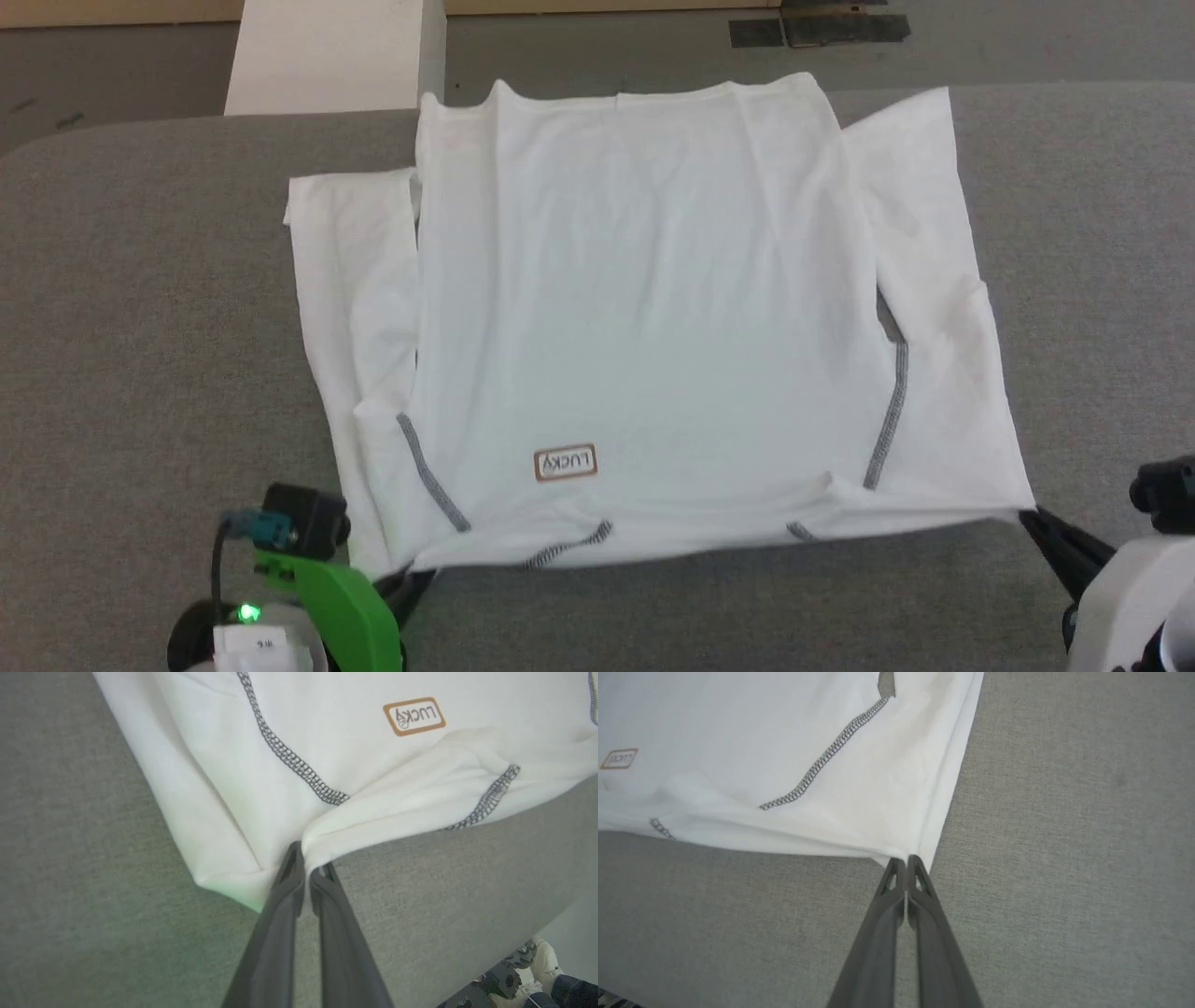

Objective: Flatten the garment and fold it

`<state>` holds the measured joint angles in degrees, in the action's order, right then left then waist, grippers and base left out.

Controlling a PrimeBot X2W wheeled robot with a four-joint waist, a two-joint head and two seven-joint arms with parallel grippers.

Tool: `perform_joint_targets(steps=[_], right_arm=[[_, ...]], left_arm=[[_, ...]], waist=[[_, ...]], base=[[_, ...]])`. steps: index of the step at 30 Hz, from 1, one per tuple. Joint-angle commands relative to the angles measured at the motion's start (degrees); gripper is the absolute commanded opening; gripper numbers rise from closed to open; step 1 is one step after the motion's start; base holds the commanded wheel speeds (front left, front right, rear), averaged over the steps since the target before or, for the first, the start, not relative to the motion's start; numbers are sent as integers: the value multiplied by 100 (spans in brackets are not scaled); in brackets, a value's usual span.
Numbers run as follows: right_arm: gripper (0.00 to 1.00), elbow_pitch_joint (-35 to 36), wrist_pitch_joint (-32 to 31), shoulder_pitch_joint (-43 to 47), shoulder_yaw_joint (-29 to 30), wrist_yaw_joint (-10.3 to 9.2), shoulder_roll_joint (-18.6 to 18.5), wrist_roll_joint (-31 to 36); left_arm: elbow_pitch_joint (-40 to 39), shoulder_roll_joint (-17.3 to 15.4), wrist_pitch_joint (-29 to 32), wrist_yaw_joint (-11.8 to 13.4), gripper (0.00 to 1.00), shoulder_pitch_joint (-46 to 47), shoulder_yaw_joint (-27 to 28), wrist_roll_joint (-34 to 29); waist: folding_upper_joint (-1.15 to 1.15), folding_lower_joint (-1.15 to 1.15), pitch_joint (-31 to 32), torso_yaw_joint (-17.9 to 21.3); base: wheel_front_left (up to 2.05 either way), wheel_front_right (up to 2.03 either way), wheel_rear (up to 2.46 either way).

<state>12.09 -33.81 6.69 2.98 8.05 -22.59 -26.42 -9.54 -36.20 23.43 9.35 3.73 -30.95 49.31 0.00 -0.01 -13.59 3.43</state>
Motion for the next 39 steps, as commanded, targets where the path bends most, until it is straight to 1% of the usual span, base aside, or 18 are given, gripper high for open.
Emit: perform_joint_targets(steps=[1, 4, 6, 10, 14, 15, 16, 17, 20, 22, 25, 27, 31, 36, 39], right_arm=[[0, 78, -97, 190, 221, -56, 110, 118], [0, 171, -329, 534, 436, -56, 453, 295], [0, 147, -450, 696, 522, -56, 661, 405], [0, -37, -665, 948, 532, -56, 1026, 563], [0, -286, -783, 1051, 402, -56, 1290, 649], [0, -333, -753, 1045, 385, -56, 1333, 673], [42, -375, -668, 1024, 358, -56, 1362, 714], [100, -419, -600, 1013, 349, -56, 1385, 745], [100, -527, -426, 1012, 366, -56, 1440, 834], [100, -530, -319, 1027, 456, -56, 1476, 894], [100, -453, -136, 1077, 658, -56, 1525, 1031], [100, -319, 122, 1084, 847, -56, 1595, 1076], [100, 12, 813, 1014, 1174, -56, 1771, 1200], [100, 271, 1284, 938, 1237, -56, 1874, 1347], [100, 386, 1654, 784, 1252, -56, 1900, 1426]], left_arm=[[6, -110, 58, 134, 0, -274, 28, 108], [-46, -118, 124, 244, 0, -632, -34, 234], [-4, -105, 96, 258, 0, -779, -92, 239], [158, 68, 30, 207, 0, -882, -262, 228], [365, 302, -83, 114, 0, -851, -391, 220], [404, 349, -155, 105, 19, -833, -396, 191], [464, 413, -241, 110, 100, -815, -400, 157], [515, 465, -274, 95, 100, -811, -410, 169], [670, 602, -319, 70, 100, -827, -407, 278], [756, 627, -318, 139, 100, -865, -375, 323], [781, 575, -397, 271, 100, -949, -221, 380], [714, 543, -592, 315, 100, -996, -24, 431], [482, 495, -1117, 294, 100, -964, 383, 444], [285, 473, -1541, 225, 100, -797, 669, 376], [266, 423, -1876, 259, 100, -573, 792, 89]], waist=[[0, 1, 83, -15], [0, 1, 150, -22], [0, 1, 195, -36], [0, 1, 269, -90], [0, 1, 305, -122], [0, 1, 312, -127], [0, 1, 325, -132], [0, 1, 344, -136], [0, 1, 412, -154], [0, 1, 467, -163], [0, 1, 549, -188], [0, 1, 594, -202], [0, 1, 632, -195], [0, 1, 639, -111], [0, 1, 591, -50]], base=[[0, 0, 0], [0, 0, 0], [0, 0, 0], [0, 0, 0], [0, 0, 0], [0, 0, 0], [0, 0, 0], [0, 0, 0], [0, 0, 0], [0, 0, 0], [0, 0, 0], [0, 0, 0], [0, 0, 0], [0, 0, 0], [0, 0, 0]])
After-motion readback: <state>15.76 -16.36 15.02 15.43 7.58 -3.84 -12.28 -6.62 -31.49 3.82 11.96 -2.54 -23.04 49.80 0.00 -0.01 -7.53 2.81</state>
